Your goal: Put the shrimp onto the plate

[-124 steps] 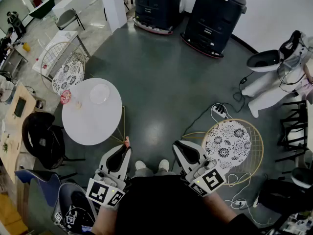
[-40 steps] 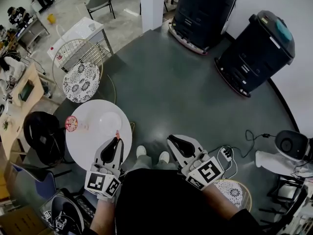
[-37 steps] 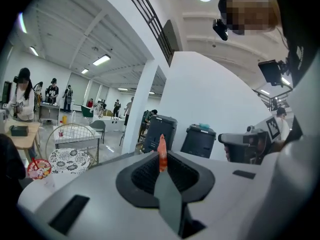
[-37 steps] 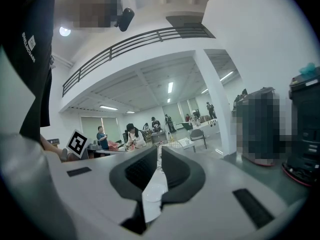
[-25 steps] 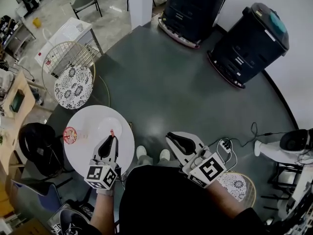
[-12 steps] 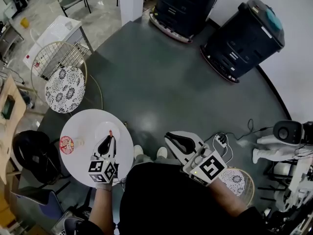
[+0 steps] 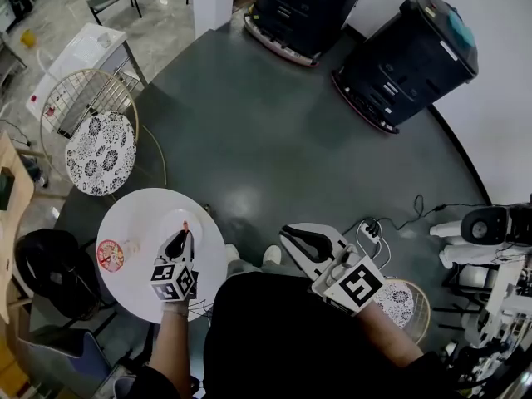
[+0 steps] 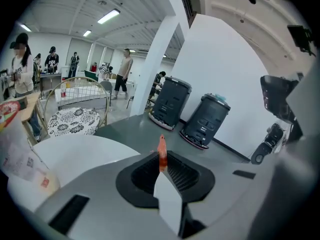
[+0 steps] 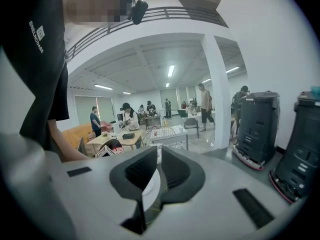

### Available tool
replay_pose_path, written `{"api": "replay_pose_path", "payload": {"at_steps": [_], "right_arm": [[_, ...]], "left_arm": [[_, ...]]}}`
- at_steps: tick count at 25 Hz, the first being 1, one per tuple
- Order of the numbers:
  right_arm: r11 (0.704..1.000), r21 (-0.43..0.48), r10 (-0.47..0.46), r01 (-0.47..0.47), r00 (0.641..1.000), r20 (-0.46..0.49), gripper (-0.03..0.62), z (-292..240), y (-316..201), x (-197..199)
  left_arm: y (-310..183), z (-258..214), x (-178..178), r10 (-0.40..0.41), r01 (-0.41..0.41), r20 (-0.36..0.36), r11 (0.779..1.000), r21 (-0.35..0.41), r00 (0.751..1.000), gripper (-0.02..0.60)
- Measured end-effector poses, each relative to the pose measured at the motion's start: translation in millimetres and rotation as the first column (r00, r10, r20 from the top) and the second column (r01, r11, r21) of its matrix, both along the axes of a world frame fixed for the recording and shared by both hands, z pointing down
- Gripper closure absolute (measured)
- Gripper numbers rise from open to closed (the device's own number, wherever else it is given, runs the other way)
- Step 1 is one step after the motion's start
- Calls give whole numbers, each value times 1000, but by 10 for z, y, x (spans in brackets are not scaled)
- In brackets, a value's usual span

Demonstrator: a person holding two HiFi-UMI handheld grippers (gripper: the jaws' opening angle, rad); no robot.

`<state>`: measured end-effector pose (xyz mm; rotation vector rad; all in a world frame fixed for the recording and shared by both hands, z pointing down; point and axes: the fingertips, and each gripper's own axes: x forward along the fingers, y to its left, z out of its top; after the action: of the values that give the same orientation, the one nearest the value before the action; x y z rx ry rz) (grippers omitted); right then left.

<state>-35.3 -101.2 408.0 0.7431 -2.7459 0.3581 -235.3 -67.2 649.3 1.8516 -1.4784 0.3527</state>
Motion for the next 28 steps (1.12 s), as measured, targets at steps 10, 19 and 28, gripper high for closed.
{"api": "replay_pose_path", "payload": {"at_steps": [10, 19, 28], "right_arm": [[999, -7, 38, -38, 999, -23, 559, 82, -44, -19], [997, 1, 71, -71, 997, -33, 559, 113, -88, 54], [994, 1, 107, -107, 993, -45, 559, 155, -127, 97]], "left_arm": [[19, 512, -168, 18, -17, 6, 996, -92, 1000, 529], [80, 864, -266, 41, -34, 38, 985, -168, 998, 529], [83, 1098, -318, 65, -52, 53, 974, -221, 996, 528]]}}
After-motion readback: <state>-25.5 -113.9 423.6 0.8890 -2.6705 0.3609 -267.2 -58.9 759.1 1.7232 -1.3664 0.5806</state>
